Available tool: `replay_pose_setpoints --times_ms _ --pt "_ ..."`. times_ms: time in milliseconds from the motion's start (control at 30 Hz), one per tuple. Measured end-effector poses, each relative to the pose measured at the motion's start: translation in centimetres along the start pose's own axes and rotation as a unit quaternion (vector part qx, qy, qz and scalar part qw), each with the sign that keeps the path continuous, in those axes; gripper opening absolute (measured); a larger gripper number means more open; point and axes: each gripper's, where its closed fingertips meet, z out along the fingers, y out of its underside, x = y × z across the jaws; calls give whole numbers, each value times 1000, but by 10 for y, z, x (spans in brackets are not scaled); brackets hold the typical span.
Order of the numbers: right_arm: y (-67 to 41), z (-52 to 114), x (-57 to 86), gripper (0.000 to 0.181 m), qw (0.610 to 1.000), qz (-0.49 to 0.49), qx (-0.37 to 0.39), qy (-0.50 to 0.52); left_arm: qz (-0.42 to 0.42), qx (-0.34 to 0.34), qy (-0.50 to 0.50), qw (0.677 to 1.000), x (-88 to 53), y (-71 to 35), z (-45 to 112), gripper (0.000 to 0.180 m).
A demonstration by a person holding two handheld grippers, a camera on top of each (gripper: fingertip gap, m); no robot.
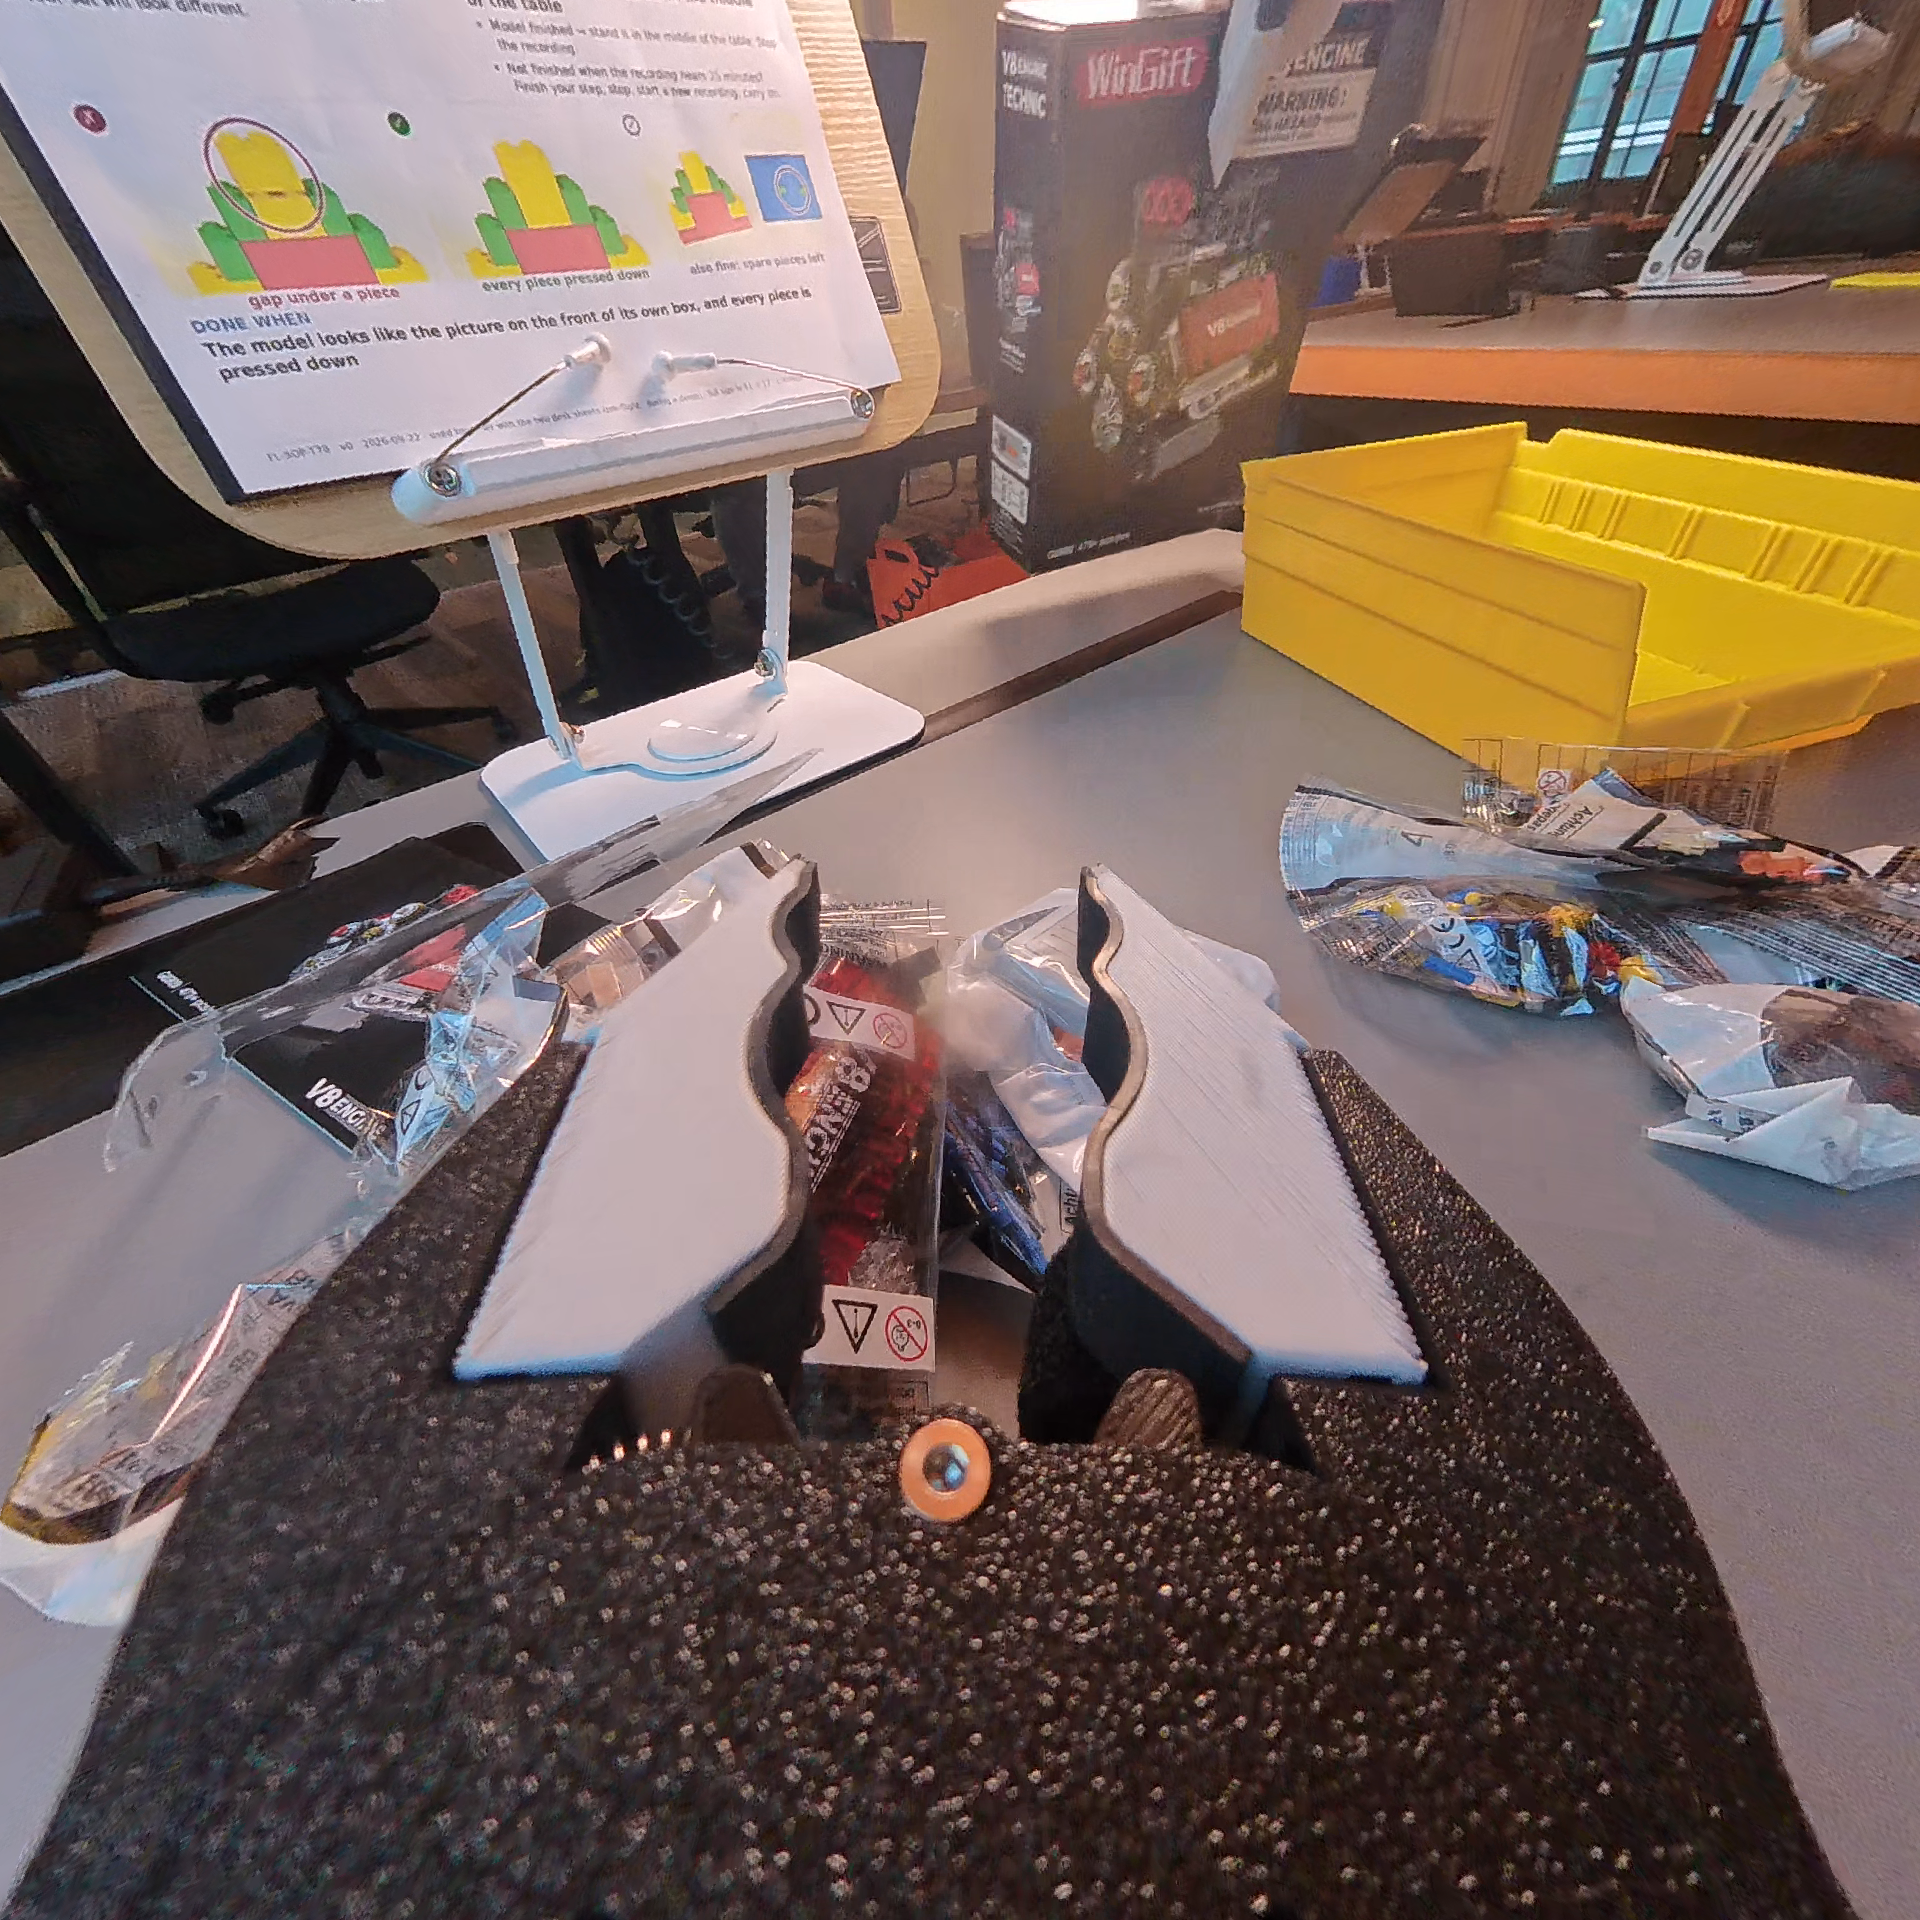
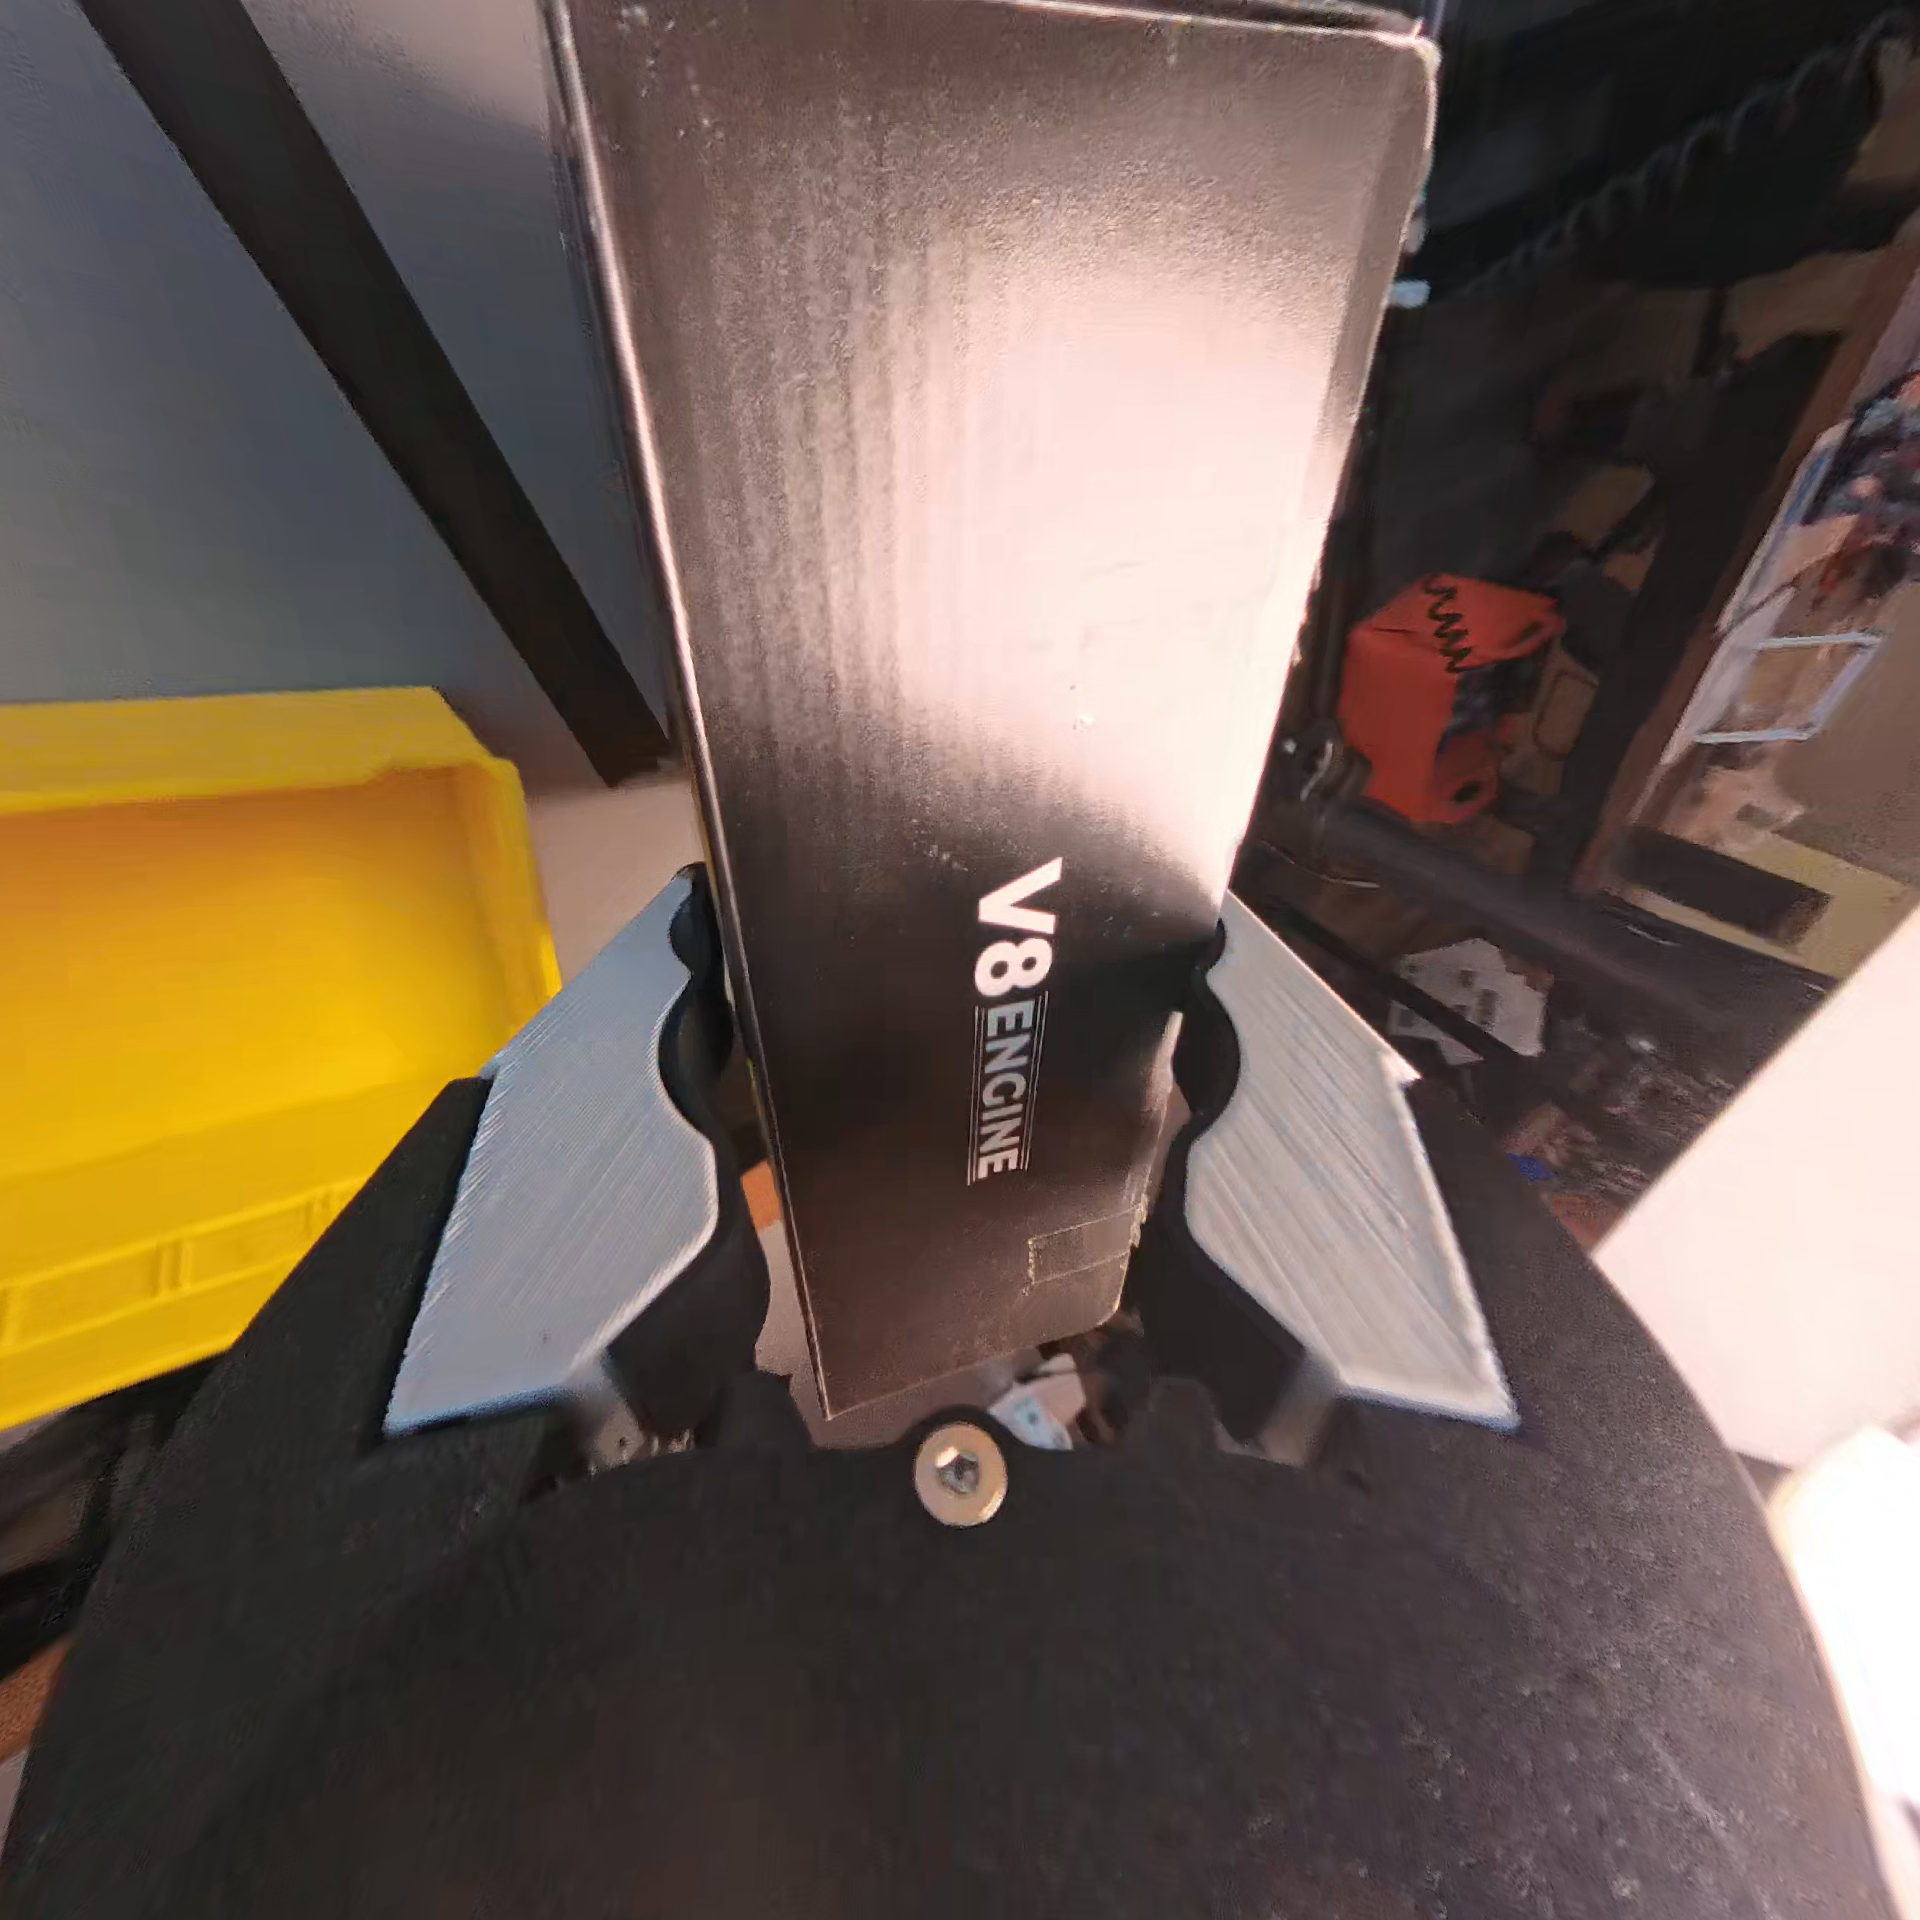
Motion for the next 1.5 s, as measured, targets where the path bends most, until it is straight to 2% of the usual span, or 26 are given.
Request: replay_pose_setpoints --times_ms 200,300,400,500,567,667,733,833,900,967,1100,1200,1267,1300,1333,1367,1500 --pt "-39 38 -7 87 993 34 26 -110 11 4 4 1000 4 2 3 46" --pt "-60 47 -4 88 990 30 40 -129 9 9 9 1000 4 2 4 46" --pt "-59 49 2 88 991 25 12 -135 1 5 12 1000 4 6 6 45" --pt "-59 51 4 94 992 15 8 -122 -1 4 14 1000 4 6 6 45" --pt "-56 52 4 107 993 22 4 -117 -4 5 16 1000 4 6 6 45" --pt "-54 45 5 115 995 25 12 -93 -7 2 20 1000 5 7 6 45" --pt "-53 27 9 118 998 28 34 -55 -6 2 20 1000 6 7 5 45" --pt "-49 -24 2 118 992 59 108 12 1 4 19 1000 6 4 2 46" --pt "-35 -60 -35 113 987 61 150 21 7 8 16 1000 5 0 -1 46" --pt "-10 -81 -104 109 985 56 160 -24 5 14 18 1000 6 -4 -3 46" --pt "50 -72 -275 105 980 52 111 -156 -5 25 26 999 10 -13 -6 46" --pt "81 -37 -373 100 975 63 78 -198 2 32 34 999 18 -20 -8 46" --pt "86 -9 -405 82 978 80 78 -176 12 37 37 999 23 -26 -10 46" --pt "88 2 -414 66 981 78 76 -159 17 38 40 998 26 -29 -10 46" --pt "87 11 -417 38 985 72 79 -135 25 35 44 998 29 -29 -11 46" --pt "87 17 -420 26 986 73 83 -123 33 25 48 998 32 -29 -11 46" --pt "90 26 -412 24 981 124 87 -118 17 16 58 998 42 -33 -19 46"
